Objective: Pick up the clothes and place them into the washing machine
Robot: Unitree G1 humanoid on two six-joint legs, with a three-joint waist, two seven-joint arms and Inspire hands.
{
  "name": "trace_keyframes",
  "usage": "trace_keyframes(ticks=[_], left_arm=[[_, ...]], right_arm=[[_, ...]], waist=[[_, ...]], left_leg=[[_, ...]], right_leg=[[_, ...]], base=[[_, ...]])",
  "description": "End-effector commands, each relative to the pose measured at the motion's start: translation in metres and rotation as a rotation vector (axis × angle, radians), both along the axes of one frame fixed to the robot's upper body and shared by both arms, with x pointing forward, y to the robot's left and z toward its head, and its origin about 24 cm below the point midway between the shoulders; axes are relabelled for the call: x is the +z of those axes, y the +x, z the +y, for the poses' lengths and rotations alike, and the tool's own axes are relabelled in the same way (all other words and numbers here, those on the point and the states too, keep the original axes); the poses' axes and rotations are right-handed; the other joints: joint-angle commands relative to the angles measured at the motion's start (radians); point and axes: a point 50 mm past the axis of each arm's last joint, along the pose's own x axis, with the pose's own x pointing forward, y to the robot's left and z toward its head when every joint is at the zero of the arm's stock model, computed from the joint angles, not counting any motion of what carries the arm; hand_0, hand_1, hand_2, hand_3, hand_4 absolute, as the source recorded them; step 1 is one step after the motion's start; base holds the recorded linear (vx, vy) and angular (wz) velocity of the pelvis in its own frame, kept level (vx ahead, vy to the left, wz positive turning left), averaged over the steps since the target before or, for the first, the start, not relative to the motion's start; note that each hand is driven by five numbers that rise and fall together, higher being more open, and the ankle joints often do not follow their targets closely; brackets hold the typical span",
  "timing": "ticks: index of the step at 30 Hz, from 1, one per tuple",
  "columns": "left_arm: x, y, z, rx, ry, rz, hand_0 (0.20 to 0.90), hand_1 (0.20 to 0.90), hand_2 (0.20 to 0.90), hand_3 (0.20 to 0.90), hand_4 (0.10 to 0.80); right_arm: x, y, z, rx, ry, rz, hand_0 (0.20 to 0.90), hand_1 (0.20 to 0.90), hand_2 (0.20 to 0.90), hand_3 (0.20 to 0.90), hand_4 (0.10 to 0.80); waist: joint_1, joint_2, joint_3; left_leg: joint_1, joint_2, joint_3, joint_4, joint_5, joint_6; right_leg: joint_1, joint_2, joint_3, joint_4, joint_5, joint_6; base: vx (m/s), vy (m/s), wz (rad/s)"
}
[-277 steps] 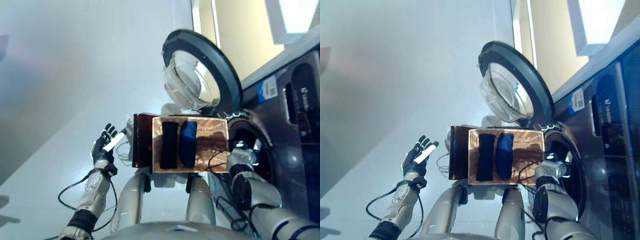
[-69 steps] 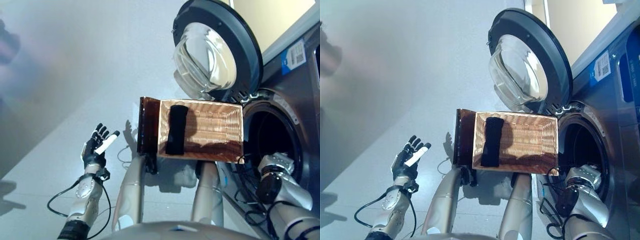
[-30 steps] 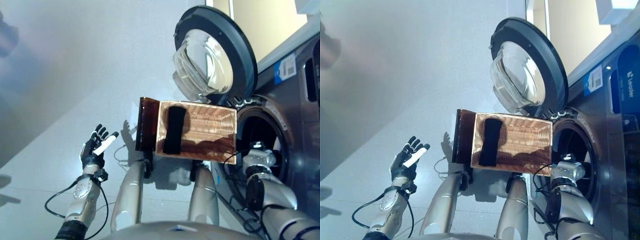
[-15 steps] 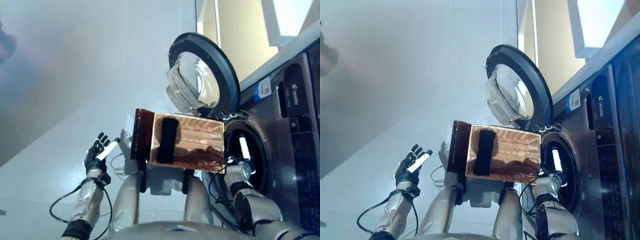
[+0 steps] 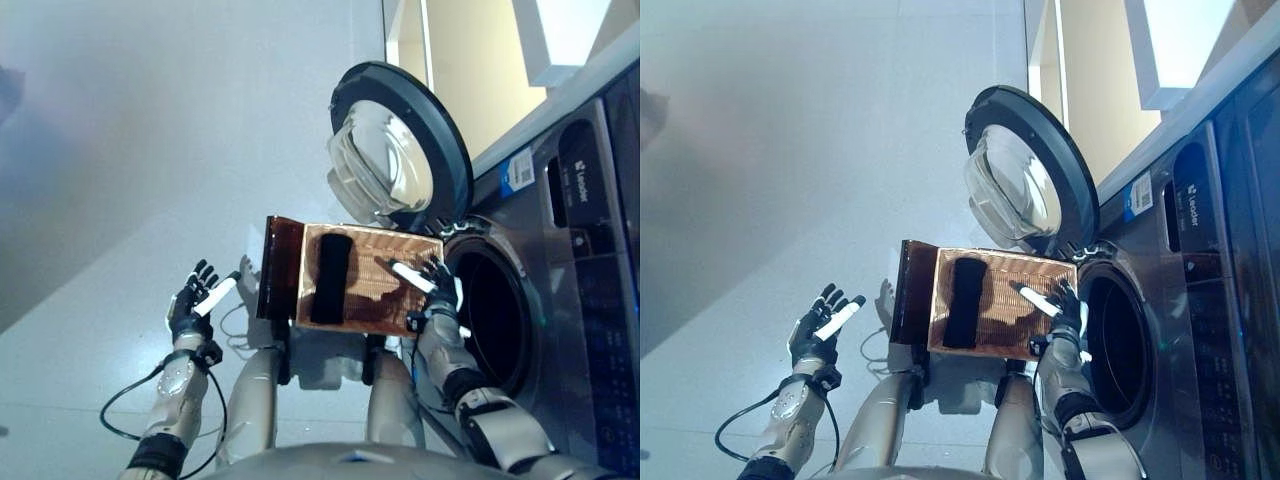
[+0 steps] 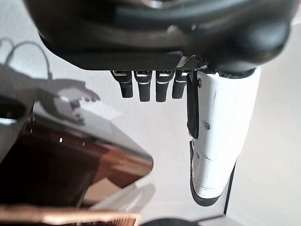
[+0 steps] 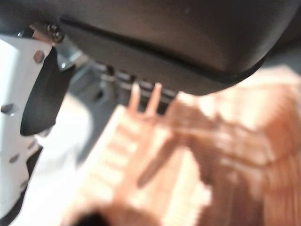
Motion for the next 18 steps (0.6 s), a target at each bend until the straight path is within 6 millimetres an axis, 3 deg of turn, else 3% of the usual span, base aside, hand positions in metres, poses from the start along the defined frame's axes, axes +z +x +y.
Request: trace_keyframes(ticks=[1,2,3,12,18], left_arm=[[0.029,0.007,0.018,0.033,0.113,-0.18,0.9,0.9,0.9,0.9,0.8],[0.031,0.008,0.016,0.017,0.122,-0.19,0.9,0.9,0.9,0.9,0.8],[0.031,0.009,0.016,0.012,0.124,-0.193,0.9,0.9,0.9,0.9,0.8],[0.036,0.012,0.012,-0.021,0.135,-0.217,0.9,0.9,0.9,0.9,0.8],[0.035,0.012,0.012,-0.03,0.142,-0.214,0.9,0.9,0.9,0.9,0.8]], right_arm=[[0.021,0.004,-0.024,0.129,-0.36,-0.051,0.9,0.9,0.9,0.9,0.8],[0.024,0.006,-0.027,0.207,-0.522,-0.031,0.9,0.9,0.9,0.9,0.8],[0.026,0.008,-0.026,0.243,-0.576,-0.028,0.9,0.9,0.9,0.9,0.8],[0.029,0.016,-0.018,0.383,-0.813,-0.015,0.9,0.9,0.9,0.9,0.8],[0.035,0.02,-0.017,0.572,-1.116,-0.016,0.9,0.9,0.9,0.9,0.8]], waist=[[0.012,0.003,-0.022],[0.013,0.006,-0.024],[0.013,0.007,-0.024],[0.027,0.015,-0.028],[0.032,0.013,-0.026]], left_leg=[[-0.039,0.041,-0.054,0.014,0.025,-0.089],[-0.049,0.041,-0.057,0.018,0.024,-0.088],[-0.053,0.041,-0.058,0.02,0.024,-0.088],[-0.08,0.036,-0.058,0.033,0.021,-0.086],[-0.091,0.035,-0.058,0.044,0.015,-0.085]], right_leg=[[-0.011,-0.024,0.018,-0.099,0.167,0.004],[-0.019,-0.026,0.017,-0.095,0.167,0.004],[-0.024,-0.027,0.017,-0.093,0.168,0.005],[-0.052,-0.03,0.018,-0.082,0.172,0.008],[-0.061,-0.033,0.017,-0.074,0.17,0.009]], base=[[-0.033,-0.011,0.04],[-0.031,-0.011,0.03],[-0.04,-0.014,0.02],[0.0,0.0,0.0],[0.0,0.0,0.0]])
